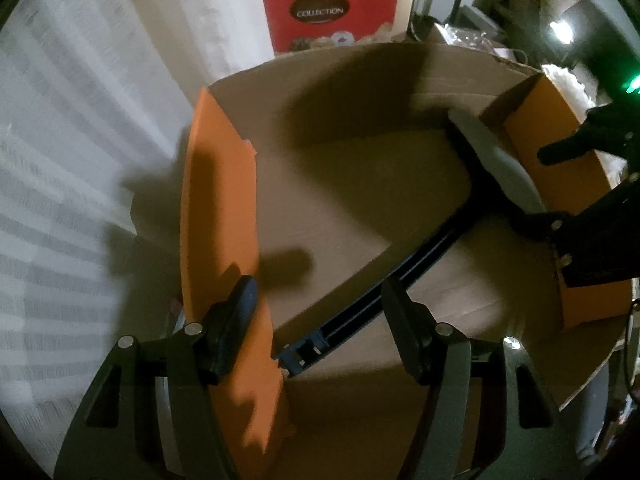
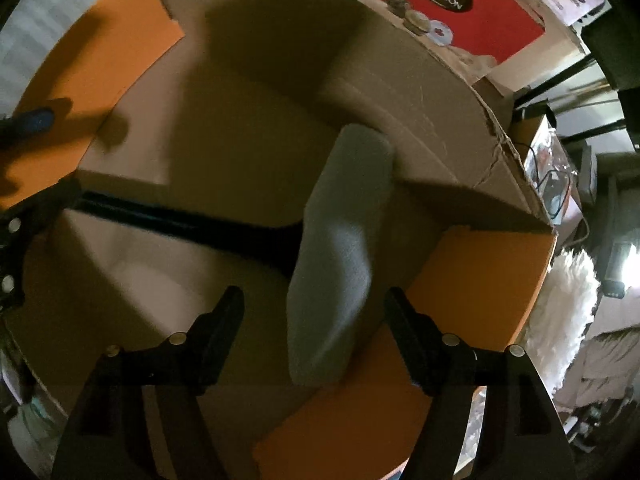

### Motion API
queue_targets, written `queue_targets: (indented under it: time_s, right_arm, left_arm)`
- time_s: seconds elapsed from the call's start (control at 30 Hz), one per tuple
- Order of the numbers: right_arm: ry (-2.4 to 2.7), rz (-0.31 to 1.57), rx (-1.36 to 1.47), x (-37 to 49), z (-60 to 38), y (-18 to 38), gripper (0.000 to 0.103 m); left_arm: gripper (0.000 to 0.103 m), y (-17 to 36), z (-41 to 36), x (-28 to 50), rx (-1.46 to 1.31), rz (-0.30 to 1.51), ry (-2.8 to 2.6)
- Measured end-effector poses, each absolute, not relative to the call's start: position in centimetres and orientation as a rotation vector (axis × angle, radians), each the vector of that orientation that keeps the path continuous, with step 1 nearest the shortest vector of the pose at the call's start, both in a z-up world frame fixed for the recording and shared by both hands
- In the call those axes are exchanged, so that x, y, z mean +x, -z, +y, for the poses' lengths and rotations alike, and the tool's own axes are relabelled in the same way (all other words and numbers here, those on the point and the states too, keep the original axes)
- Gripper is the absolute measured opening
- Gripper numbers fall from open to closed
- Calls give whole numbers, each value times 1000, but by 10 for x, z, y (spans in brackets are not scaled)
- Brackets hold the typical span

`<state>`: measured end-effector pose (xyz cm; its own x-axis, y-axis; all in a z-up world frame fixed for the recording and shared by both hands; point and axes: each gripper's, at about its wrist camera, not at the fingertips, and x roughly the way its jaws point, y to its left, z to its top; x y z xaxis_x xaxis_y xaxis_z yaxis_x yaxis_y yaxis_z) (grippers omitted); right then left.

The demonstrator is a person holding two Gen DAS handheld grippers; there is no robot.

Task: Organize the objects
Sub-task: 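Lower the duster into the tray and open both grippers, then withdraw both grippers and move the right gripper toward the clear plastic tube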

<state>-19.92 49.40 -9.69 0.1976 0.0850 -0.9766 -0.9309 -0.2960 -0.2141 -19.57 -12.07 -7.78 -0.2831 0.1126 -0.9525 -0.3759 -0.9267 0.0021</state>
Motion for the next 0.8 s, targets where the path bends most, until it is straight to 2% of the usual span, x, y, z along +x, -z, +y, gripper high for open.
queue_targets:
  time_s: [0.07,0.2,0.3,0.5,0.8]
  right_arm:
    - [-1317,844,-1445,-197,491,85,74]
    - [-1380,840,-1345,-187,481,55,74]
    - [-1412,850,-1254,-175,474,34,78]
    - [-1455,877,-1136,-156,453,12,81]
    - [-1432,867,-989,-107,406,-7,83]
  left_arm:
    - [69,73,-121,-189,-1648,316,-2277]
    - [89,57,-119,-180,-1595,261,-2307]
    - [97,45,-116,-175,-1560,221,-2339]
    - [102,25,-97,-159,-1489,227,-2365]
    - [103,6,-62,-137,-1405,260,-2375]
